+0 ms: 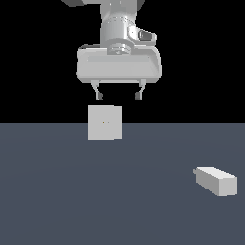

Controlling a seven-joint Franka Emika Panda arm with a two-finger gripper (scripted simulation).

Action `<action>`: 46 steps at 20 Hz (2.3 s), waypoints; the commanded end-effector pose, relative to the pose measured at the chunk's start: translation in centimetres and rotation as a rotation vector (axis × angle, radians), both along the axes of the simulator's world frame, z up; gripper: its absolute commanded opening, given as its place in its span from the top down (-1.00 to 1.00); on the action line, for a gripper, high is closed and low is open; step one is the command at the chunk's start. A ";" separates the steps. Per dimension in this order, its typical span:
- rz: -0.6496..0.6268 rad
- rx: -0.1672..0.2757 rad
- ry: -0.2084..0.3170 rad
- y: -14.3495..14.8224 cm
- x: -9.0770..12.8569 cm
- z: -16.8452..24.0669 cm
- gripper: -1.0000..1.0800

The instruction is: Plug the charger into the wall socket.

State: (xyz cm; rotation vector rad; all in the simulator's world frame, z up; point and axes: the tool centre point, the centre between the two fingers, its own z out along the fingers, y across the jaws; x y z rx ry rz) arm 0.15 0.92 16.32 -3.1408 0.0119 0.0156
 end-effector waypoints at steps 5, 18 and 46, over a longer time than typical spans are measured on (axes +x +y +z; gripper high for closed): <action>0.003 0.000 -0.001 -0.2 -0.2 -0.2 -0.92; 0.056 0.001 -0.020 -4.5 -4.2 -3.1 -0.92; 0.172 0.004 -0.059 -15.0 -11.4 -10.1 -0.92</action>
